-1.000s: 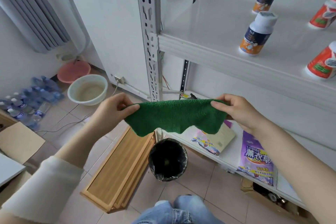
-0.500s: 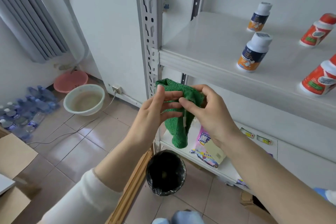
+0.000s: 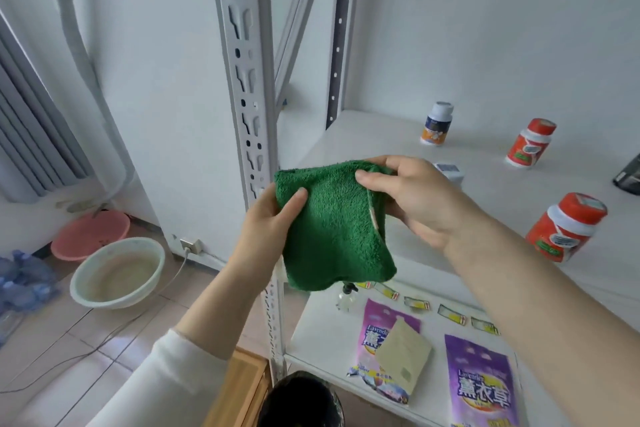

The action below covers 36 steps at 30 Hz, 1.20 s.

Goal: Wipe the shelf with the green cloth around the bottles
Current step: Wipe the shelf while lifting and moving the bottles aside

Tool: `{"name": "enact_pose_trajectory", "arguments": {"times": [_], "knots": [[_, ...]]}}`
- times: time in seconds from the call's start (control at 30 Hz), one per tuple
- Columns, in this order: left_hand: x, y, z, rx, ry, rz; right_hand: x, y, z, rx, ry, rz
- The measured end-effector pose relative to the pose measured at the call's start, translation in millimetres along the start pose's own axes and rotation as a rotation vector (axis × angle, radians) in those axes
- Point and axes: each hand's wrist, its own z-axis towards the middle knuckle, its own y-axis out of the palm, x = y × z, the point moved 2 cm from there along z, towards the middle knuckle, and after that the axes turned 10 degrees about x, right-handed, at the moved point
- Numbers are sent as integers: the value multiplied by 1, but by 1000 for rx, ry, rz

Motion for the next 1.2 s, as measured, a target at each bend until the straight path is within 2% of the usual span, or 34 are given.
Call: {"name": "enact_pose_trajectory", "arguments": {"times": [0.1,0.2,0.27,0.33,0.4,0.43,0.57,0.73,0.9,0.97,1.03,1.13,1.2], "knots": [[18,26,45,55,56,167,-25,-16,38,57,-74,-231],[20,57,91,-49,68,555,-49,-42,74,172,-191,-634],[13,72,105,-110,93,831,-62,-59,86,178,-278,-829],[7,82,107,-106,237,1044,-64,-73,88,50,-305,-984],[-1,93,101,-175,406,1180,-55,-83,84,-102,-317,-1161],[-8,99,99,-245,433,1244,-48,-88,82,-164,-328,-1216],[-40,117,102,-472,358,1532,-23,-101,72,-344,-383,-1303],[-49,125,114,-527,399,1552,-3,-112,72,-511,-412,-1313],[-51,143,144,-636,450,1591,-6,-116,81,-519,-404,-1264],[-52,153,162,-657,451,1578,-9,-119,97,-446,-388,-1193],[-55,165,183,-653,445,1542,-13,-126,124,-287,-392,-1131],[-62,183,217,-662,455,1515,-10,-146,181,-32,-396,-1225],[-66,194,239,-656,466,1509,-7,-157,215,64,-361,-1300]]}}
